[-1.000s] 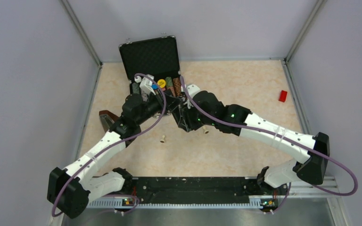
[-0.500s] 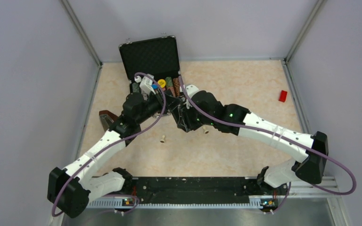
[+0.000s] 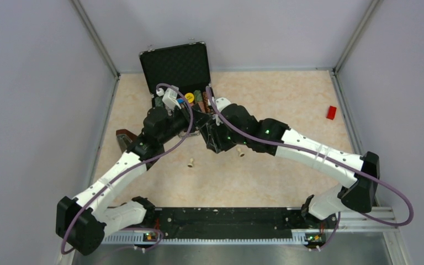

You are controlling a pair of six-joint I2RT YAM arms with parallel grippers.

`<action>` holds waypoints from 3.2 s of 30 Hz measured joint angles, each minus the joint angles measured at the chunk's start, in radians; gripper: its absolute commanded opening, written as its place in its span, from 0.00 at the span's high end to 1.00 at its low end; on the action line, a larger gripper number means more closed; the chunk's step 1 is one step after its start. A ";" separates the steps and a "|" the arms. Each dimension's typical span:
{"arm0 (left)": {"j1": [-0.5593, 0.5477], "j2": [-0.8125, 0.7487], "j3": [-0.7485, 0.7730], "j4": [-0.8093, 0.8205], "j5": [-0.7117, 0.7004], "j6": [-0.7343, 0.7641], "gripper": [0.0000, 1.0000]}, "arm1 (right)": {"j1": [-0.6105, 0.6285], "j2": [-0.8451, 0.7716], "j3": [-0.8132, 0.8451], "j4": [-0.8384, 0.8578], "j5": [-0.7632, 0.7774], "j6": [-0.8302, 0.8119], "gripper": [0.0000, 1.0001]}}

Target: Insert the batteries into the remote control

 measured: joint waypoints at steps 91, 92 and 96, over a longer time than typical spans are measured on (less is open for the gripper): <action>0.032 -0.141 -0.078 -0.304 -0.323 -0.026 1.00 | -0.082 0.179 -0.468 -0.120 0.014 0.188 0.72; 0.032 -0.148 -0.080 -0.305 -0.323 -0.026 1.00 | -0.082 0.179 -0.468 -0.122 0.017 0.204 0.74; 0.032 -0.178 -0.089 -0.304 -0.323 -0.027 1.00 | -0.087 0.158 -0.488 -0.113 0.034 0.301 0.74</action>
